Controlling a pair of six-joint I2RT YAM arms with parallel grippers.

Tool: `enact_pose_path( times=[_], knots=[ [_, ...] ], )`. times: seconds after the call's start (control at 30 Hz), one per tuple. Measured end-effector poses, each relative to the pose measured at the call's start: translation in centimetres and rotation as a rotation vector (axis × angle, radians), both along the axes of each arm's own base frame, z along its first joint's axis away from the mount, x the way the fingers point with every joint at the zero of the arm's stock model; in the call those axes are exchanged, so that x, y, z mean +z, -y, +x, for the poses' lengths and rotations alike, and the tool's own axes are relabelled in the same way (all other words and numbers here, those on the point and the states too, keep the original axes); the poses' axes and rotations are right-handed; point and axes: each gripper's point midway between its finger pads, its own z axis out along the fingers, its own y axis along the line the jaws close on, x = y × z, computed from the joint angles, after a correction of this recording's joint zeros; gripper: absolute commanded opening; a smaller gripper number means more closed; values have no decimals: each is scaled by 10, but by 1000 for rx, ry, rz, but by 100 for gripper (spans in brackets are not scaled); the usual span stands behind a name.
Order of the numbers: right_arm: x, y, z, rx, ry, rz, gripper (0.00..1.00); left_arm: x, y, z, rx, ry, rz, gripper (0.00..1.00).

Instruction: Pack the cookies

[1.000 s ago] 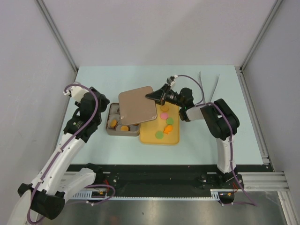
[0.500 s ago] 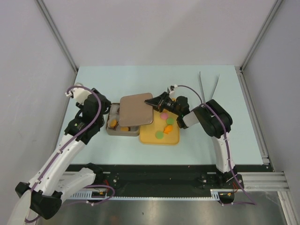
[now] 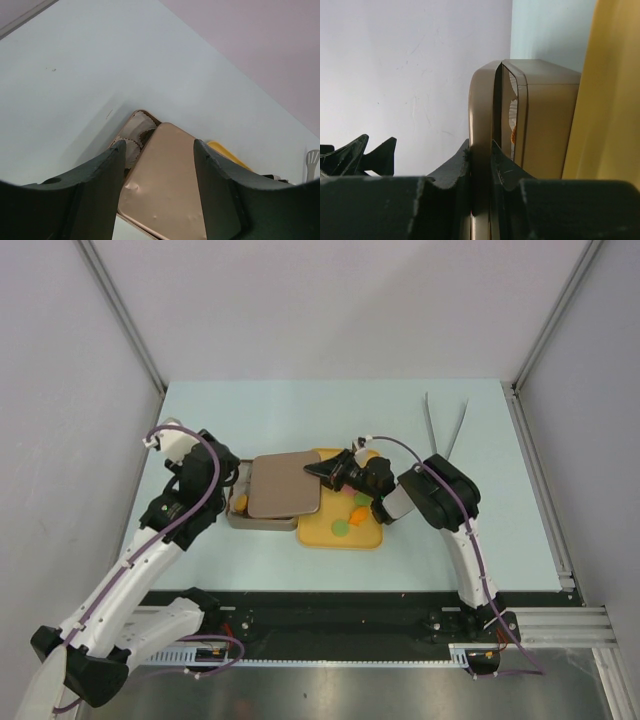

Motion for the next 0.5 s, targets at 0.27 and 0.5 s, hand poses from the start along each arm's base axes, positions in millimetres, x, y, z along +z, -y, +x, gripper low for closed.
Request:
enact_pose_path(
  times=[0.27, 0.5],
  knots=[
    [-2, -5, -6, 13, -13, 6, 6, -3, 0, -1, -1, -1, 3, 61],
    [-3, -20, -21, 50, -14, 4, 23, -3, 1, -1, -1, 1, 3, 63]
  ],
)
